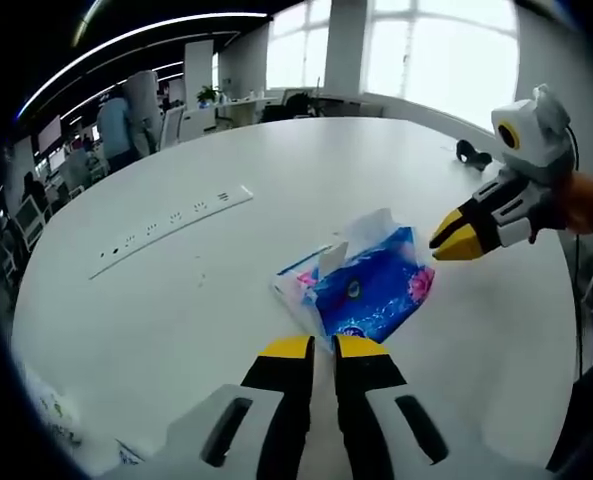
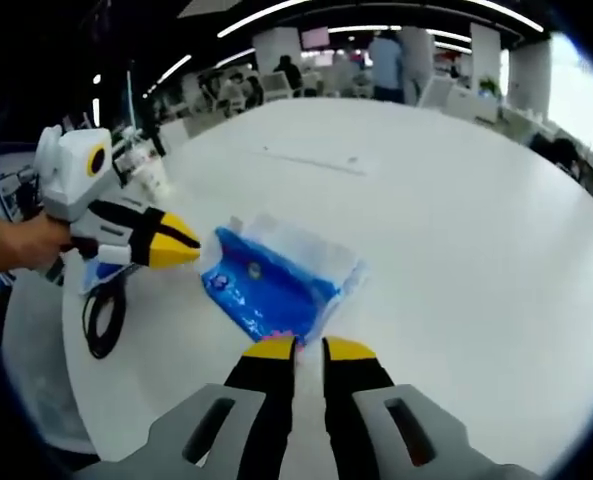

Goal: Arrange the tabletop items into an orderly group along one side of the table until the central work area is clear of visible clutter.

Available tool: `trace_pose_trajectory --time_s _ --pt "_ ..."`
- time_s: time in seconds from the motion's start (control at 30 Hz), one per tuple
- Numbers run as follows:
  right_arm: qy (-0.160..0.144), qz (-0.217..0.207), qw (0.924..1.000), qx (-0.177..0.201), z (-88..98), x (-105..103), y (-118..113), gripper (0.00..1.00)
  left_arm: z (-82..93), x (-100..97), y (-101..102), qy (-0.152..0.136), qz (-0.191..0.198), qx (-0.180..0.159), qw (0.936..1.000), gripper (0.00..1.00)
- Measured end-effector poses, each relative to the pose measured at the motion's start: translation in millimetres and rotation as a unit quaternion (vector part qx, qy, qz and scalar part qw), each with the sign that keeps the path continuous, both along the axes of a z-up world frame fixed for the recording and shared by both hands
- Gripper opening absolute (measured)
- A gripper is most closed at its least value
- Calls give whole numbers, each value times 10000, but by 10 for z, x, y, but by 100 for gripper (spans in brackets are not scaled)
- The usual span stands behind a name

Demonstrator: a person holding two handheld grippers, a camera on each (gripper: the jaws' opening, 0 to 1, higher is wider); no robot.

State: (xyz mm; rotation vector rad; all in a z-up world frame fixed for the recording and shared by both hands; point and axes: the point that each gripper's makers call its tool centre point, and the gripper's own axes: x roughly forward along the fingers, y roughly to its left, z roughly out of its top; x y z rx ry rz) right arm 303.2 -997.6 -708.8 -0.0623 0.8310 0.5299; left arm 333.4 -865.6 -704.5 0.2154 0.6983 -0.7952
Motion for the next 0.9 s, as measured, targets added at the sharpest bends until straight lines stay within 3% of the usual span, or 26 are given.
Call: trace_pose_trajectory --time_s 0.2,0.9 --pt "-10 -17 10000 41 66 -41 52 12 98 -7 23 -71 -17 -16 10000 7" --pt "-202 116 9995 207 419 -164 149 10 417 -177 35 -310 -137 -11 9994 5"
